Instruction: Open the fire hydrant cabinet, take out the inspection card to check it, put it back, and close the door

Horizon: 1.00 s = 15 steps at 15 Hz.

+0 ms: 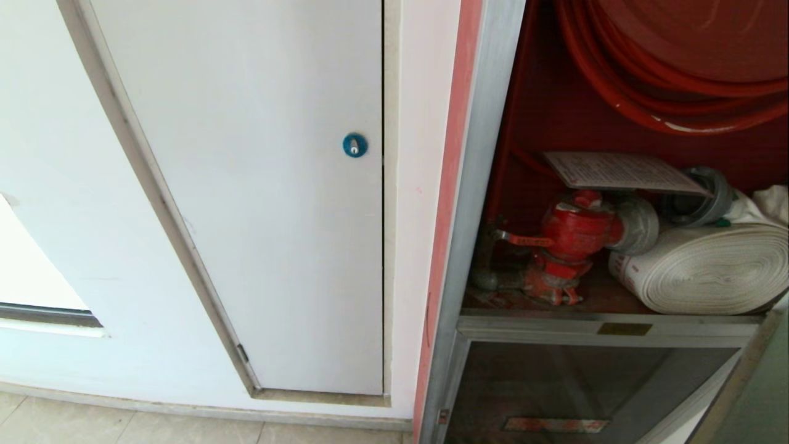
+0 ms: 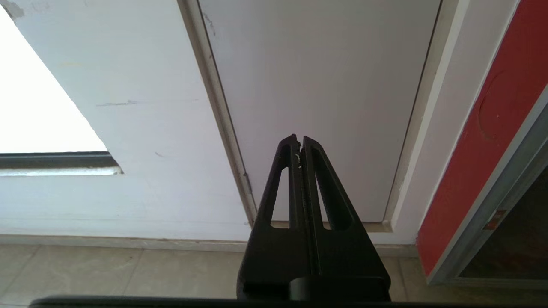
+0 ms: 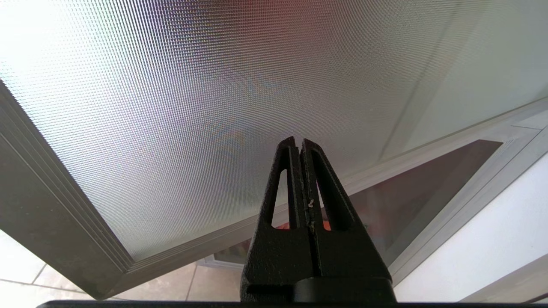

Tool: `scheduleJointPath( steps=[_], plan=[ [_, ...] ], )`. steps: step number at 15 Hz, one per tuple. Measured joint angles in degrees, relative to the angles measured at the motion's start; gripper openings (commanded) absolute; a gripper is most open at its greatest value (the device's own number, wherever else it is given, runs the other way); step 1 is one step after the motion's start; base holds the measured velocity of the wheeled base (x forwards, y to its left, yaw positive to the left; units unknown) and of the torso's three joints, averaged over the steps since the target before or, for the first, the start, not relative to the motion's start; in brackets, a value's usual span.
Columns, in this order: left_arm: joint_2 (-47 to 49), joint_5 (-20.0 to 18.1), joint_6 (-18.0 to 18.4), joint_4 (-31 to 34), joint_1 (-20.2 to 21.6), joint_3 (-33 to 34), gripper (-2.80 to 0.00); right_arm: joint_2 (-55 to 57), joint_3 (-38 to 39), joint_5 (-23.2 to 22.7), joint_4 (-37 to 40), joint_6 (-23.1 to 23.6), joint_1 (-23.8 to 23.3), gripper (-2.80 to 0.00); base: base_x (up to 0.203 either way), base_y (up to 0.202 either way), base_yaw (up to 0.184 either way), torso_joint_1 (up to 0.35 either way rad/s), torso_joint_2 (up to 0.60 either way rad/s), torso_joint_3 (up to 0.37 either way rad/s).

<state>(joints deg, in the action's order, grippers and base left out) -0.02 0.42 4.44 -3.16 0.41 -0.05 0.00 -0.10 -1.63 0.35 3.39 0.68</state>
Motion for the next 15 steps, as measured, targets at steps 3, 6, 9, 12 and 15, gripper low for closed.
scheduleJointPath(
  steps=[3, 6, 9, 12, 15],
  plan=[
    [0.0, 0.0, -2.2, 0.3, 0.0, 0.0, -2.8, 0.0, 0.0, 0.0, 0.0, 0.0, 0.0, -2.8, 0.0, 0.0, 0.0, 0.0, 0.0, 0.0],
    [0.0, 0.0, -3.8, 0.4, 0.0, 0.0, -2.8, 0.0, 0.0, 0.0, 0.0, 0.0, 0.0, -2.8, 0.0, 0.0, 0.0, 0.0, 0.0, 0.0],
    [0.0, 0.0, -4.1, 0.4, 0.0, 0.0, -2.8, 0.0, 0.0, 0.0, 0.0, 0.0, 0.0, -2.8, 0.0, 0.0, 0.0, 0.0, 0.0, 0.0],
    [0.0, 0.0, -4.4, 0.4, 0.0, 0.0, -2.8, 0.0, 0.0, 0.0, 0.0, 0.0, 0.0, -2.8, 0.0, 0.0, 0.0, 0.0, 0.0, 0.0],
    [0.0, 0.0, -4.4, 0.4, 0.0, 0.0, -2.8, 0.0, 0.0, 0.0, 0.0, 0.0, 0.0, -2.8, 0.0, 0.0, 0.0, 0.0, 0.0, 0.0]
  ],
)
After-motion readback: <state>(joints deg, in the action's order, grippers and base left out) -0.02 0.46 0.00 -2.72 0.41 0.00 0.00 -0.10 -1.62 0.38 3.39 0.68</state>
